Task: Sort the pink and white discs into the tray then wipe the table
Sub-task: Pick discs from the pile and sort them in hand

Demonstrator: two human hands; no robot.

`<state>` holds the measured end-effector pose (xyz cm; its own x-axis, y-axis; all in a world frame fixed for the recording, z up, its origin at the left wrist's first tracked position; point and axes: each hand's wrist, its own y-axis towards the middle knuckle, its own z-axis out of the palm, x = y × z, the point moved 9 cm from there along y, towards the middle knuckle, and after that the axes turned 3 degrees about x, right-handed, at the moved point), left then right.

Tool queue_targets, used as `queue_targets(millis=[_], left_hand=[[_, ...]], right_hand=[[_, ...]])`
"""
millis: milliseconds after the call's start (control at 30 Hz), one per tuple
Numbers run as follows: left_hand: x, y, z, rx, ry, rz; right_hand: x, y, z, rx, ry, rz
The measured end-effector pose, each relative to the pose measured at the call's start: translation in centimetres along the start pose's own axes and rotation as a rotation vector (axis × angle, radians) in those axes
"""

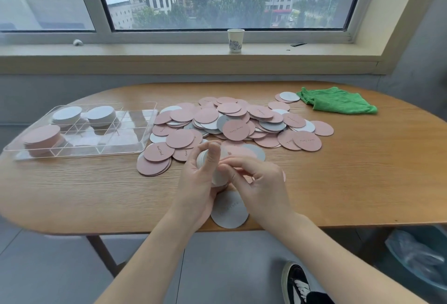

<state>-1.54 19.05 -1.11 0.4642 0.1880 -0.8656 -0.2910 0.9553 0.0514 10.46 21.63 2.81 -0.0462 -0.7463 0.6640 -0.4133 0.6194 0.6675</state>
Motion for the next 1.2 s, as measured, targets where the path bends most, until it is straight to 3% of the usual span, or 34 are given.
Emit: queue_targets(millis=[167, 333, 767, 1200], left_hand=[[0.1, 0.0, -0.4, -0.083, -0.042, -0.031], [0.0, 0.6, -1.0, -0.111, 0.036, -0.050], [-1.1, 5.5, 3.6, -0.012, 0.161, -0.083], [0.5, 9.9, 5.3, -0.027, 0.221, -0.140]], right_hand=[[-0.7, 0.0, 0.7, 0.115, -0.006, 0.043], [-3.0, 1.1, -2.9, 0.100, -0.071, 0.136], [-15.7, 10.8, -14.1, 0.075, -0.555, 0.433], [-27.8, 19.7, -15.9, 0.219, -0.683, 0.590]])
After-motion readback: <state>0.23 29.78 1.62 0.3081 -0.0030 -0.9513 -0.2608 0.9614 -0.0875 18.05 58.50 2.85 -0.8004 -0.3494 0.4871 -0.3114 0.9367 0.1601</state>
